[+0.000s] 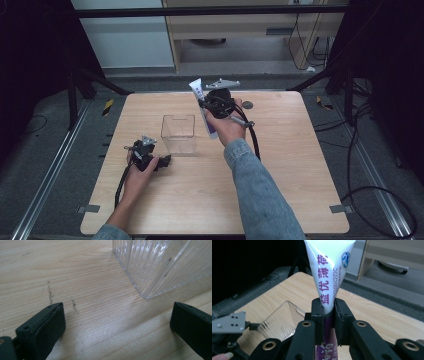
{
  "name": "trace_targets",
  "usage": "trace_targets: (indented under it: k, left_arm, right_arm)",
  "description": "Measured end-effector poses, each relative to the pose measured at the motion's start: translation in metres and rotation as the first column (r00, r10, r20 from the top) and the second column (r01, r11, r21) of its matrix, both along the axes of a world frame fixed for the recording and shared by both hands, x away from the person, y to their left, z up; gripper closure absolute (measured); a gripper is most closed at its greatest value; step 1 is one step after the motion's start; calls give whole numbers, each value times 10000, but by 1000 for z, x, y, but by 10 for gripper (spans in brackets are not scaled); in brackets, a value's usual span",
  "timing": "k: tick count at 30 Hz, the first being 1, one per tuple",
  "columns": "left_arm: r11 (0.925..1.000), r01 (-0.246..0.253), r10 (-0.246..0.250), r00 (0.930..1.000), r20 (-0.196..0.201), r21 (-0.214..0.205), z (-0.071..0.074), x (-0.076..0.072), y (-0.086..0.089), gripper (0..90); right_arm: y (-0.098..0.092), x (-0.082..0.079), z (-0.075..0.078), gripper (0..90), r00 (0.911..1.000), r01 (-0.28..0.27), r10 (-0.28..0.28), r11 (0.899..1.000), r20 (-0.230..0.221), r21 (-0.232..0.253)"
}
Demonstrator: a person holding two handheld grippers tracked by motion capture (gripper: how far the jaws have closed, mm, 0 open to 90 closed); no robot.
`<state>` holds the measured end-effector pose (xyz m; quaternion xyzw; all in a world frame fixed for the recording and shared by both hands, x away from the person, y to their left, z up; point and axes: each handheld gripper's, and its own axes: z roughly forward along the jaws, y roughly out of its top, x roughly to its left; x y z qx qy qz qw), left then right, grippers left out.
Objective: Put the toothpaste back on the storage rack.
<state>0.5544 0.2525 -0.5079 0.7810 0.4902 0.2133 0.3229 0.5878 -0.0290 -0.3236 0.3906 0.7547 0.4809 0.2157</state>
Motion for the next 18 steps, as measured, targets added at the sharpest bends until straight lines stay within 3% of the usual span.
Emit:
trace_targets:
  k: [8, 18]
  left_arm:
    - [10000, 10, -10, 10000, -9, 3, 0, 0, 0, 0]
    - [10000, -7, 7, 10000, 10, -2, 0, 0, 0, 0]
  right_arm:
    - [10, 3, 8, 793, 9994, -28, 13, 9991, 360, 417]
    - [30, 6, 28, 793, 9921, -126, -24, 9929, 1258, 1184]
